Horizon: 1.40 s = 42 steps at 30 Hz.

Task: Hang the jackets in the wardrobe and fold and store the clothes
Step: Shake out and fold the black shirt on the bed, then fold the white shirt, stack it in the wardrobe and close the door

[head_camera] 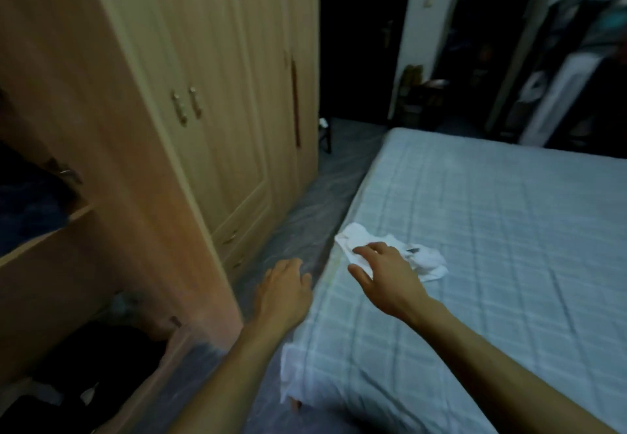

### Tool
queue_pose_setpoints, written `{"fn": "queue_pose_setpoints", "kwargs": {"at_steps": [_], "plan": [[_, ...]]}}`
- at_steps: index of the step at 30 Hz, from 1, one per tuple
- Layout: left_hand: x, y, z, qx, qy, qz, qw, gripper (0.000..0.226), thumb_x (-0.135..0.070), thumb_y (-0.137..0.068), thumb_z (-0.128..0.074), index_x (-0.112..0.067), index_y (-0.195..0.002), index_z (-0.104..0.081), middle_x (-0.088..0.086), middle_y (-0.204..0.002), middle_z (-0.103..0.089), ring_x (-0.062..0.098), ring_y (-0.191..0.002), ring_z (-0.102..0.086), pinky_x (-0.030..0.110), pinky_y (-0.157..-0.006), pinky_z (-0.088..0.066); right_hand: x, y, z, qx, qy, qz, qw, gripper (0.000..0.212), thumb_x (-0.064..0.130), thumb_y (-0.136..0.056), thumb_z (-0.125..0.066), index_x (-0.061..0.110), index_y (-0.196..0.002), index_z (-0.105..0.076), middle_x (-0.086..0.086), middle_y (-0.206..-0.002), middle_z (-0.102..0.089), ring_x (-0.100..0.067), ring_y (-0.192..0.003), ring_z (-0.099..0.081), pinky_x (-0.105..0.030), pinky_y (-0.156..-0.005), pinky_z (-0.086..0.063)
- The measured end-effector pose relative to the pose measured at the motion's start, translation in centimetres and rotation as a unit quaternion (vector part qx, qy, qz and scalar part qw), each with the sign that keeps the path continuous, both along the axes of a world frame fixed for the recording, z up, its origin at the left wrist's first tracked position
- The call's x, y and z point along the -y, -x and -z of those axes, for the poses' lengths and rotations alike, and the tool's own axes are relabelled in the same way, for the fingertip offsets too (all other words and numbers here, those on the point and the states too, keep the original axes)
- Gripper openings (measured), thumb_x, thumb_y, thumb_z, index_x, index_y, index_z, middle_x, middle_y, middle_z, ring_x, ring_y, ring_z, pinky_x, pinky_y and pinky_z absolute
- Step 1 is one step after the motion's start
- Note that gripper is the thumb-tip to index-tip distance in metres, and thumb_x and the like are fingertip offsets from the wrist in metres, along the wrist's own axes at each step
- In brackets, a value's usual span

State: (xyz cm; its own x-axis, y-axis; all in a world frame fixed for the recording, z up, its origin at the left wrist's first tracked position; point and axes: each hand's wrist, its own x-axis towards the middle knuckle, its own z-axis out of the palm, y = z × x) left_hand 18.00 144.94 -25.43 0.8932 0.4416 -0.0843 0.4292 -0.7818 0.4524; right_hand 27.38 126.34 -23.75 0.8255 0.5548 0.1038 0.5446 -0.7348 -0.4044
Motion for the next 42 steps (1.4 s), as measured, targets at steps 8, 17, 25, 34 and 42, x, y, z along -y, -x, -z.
{"fn": "queue_pose_setpoints", "kwargs": {"at_steps": [8, 17, 25, 34, 42], "plan": [[4.5, -4.9, 1.4, 0.014, 0.026, 0.072, 0.997, 0.041, -0.019, -0.096, -0.046, -0.012, -0.136, -0.053, 0.016, -0.139, -0.054, 0.035, -0.127, -0.052, 0.042, -0.106, -0.041, 8.6, 1.5, 0.7, -0.02, 0.028, 0.121, 0.992, 0.043, 0.044, -0.094, -0.052, 0.025, -0.132, -0.057, -0.001, -0.138, -0.052, -0.026, -0.126, -0.047, -0.045, -0.099, -0.045], [14.0, -9.5, 3.1, -0.026, 0.003, 0.16, 0.987, 0.039, -0.028, -0.099, -0.043, -0.021, -0.137, -0.046, 0.005, -0.14, -0.049, 0.029, -0.126, -0.047, 0.044, -0.101, -0.042, 14.6, -2.4, 4.2, -0.058, 0.015, 0.189, 0.98, 0.055, 0.043, -0.095, -0.053, 0.021, -0.144, -0.041, -0.003, -0.142, -0.047, -0.023, -0.13, -0.042, -0.039, -0.101, -0.043], [17.1, -19.4, 5.0, -0.039, 0.0, 0.12, 0.992, 0.037, -0.028, -0.097, -0.047, -0.017, -0.132, -0.05, 0.009, -0.136, -0.053, 0.03, -0.119, -0.052, 0.044, -0.098, -0.045, 18.1, -12.5, 8.0, -0.111, -0.041, 0.149, 0.982, 0.05, 0.043, -0.096, -0.052, 0.025, -0.142, -0.045, -0.001, -0.14, -0.05, -0.024, -0.127, -0.044, -0.041, -0.102, -0.042], [18.1, -27.7, 7.2, -0.048, 0.029, 0.064, 0.996, 0.044, -0.036, -0.096, -0.052, -0.018, -0.136, -0.049, 0.006, -0.139, -0.052, 0.027, -0.122, -0.051, 0.041, -0.096, -0.046, 20.5, -22.6, 10.8, -0.129, -0.019, 0.114, 0.985, 0.051, 0.038, -0.096, -0.053, 0.023, -0.143, -0.042, -0.003, -0.142, -0.047, -0.025, -0.128, -0.043, -0.04, -0.104, -0.041], [15.0, -36.0, 10.8, -0.041, 0.117, 0.036, 0.992, 0.04, -0.032, -0.094, -0.06, -0.016, -0.13, -0.054, 0.007, -0.133, -0.058, 0.028, -0.12, -0.054, 0.038, -0.095, -0.045, 20.0, -29.1, 14.1, -0.157, 0.009, 0.126, 0.98, 0.053, 0.035, -0.095, -0.056, 0.021, -0.145, -0.042, -0.005, -0.144, -0.046, -0.025, -0.13, -0.043, -0.038, -0.106, -0.04]]}}
